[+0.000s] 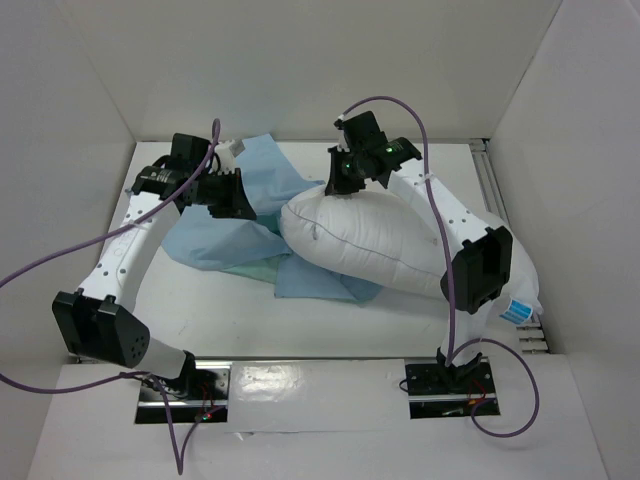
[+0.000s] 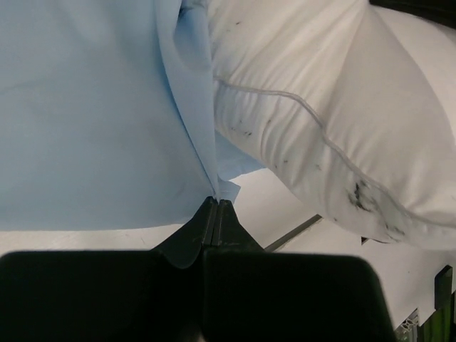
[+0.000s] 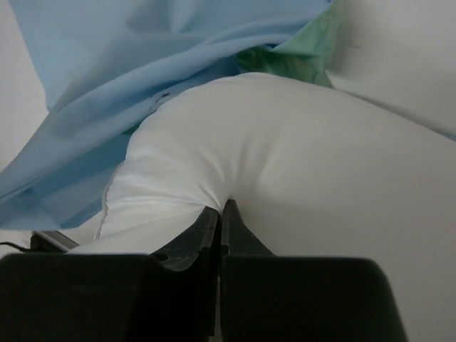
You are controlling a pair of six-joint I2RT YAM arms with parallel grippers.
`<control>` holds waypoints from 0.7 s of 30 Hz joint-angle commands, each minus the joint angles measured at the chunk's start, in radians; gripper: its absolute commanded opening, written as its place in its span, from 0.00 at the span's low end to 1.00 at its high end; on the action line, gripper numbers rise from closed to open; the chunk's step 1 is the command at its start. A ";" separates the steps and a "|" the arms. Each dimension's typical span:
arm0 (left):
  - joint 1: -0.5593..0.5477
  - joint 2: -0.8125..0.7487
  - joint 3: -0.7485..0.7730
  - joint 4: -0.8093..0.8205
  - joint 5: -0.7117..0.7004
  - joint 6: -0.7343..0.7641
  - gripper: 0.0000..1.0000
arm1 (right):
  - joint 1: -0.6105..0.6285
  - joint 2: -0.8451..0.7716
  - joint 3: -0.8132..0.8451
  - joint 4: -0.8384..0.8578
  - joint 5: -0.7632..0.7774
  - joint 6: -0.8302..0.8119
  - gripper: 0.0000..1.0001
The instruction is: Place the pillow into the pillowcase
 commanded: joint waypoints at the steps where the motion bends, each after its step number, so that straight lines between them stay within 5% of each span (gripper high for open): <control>1: 0.001 -0.067 0.096 -0.076 0.069 0.006 0.00 | -0.016 -0.026 0.035 0.134 0.207 -0.017 0.00; 5: 0.001 -0.046 0.148 -0.090 0.069 0.006 0.00 | 0.056 -0.141 -0.031 0.227 0.310 0.024 0.00; 9: 0.001 0.006 0.134 -0.090 0.031 -0.039 0.00 | 0.177 -0.255 -0.277 0.402 0.376 0.055 0.00; 15: 0.031 0.017 0.085 -0.041 0.052 -0.083 0.00 | 0.335 -0.327 -0.476 0.343 0.410 0.095 0.00; 17: 0.041 0.017 0.073 -0.032 0.052 -0.083 0.00 | 0.335 -0.310 -0.465 0.240 0.395 0.095 0.21; 18: 0.041 0.028 0.073 -0.023 0.052 -0.083 0.00 | 0.346 -0.310 -0.453 0.185 0.395 0.086 0.49; 19: 0.041 0.040 0.064 -0.022 0.029 -0.083 0.00 | 0.346 -0.310 -0.444 0.171 0.404 0.086 0.67; 21: 0.041 0.060 0.064 0.002 -0.014 -0.083 0.00 | 0.356 -0.337 -0.430 0.160 0.415 0.067 0.88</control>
